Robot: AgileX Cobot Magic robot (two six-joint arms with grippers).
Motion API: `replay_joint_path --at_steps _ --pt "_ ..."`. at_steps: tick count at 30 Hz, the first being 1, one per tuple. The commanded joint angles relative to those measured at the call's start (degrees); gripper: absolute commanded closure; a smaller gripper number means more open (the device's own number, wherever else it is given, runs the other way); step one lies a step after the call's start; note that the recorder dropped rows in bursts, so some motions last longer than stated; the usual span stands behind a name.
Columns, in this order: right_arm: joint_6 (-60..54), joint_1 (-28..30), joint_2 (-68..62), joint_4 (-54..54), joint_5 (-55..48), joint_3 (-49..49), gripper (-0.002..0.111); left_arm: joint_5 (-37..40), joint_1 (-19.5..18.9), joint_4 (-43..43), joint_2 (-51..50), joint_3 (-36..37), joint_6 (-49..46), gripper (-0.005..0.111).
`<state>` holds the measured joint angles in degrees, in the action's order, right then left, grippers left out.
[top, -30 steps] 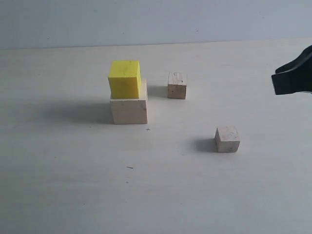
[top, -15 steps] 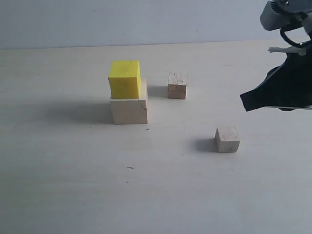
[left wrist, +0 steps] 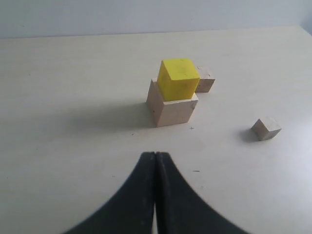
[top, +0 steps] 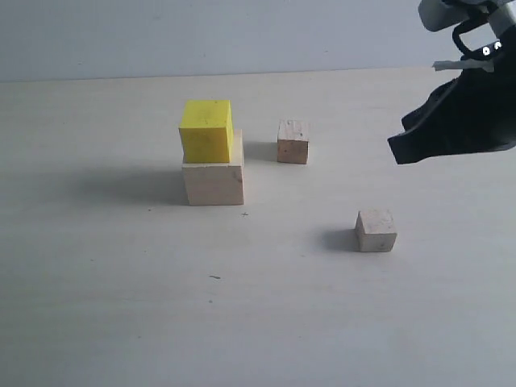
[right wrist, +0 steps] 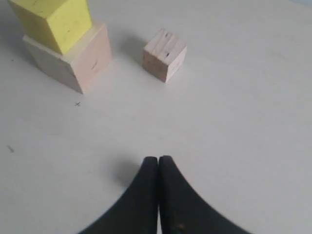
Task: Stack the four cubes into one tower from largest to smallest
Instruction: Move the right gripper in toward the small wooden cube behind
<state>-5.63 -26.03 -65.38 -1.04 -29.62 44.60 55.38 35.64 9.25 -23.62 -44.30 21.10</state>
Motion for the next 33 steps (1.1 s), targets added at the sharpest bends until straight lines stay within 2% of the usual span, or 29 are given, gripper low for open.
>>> replay_joint_path --at_steps 1,8,13,18,21,29,33 --pt "-0.3 0.07 -0.06 7.49 4.45 -0.16 0.108 -1.25 0.32 -0.39 0.42 2.14 -0.18 0.105" --pt "0.74 0.07 -1.68 14.06 10.59 -0.16 0.108 -4.24 0.32 -1.01 0.42 6.89 -0.18 0.105" --pt "14.7 0.19 -9.11 16.91 12.49 0.15 0.108 -6.43 0.32 -4.57 0.42 8.43 -0.18 0.105" --pt "20.84 0.44 -19.34 17.95 9.88 5.64 0.108 -6.07 0.32 -5.58 0.42 8.43 0.26 0.105" --pt "19.65 0.44 -24.87 18.46 5.83 11.19 0.108 -4.89 0.32 -5.7 0.42 8.43 0.36 0.105" --pt "2.17 1.22 -32.74 20.42 1.45 21.68 0.108 -3.46 0.32 -5.7 0.18 8.8 0.36 0.105" --pt "1.12 3.25 -36.1 19.77 -3.95 28.25 0.108 -3.34 0.32 -5.82 -0.88 9.04 0.49 0.105"
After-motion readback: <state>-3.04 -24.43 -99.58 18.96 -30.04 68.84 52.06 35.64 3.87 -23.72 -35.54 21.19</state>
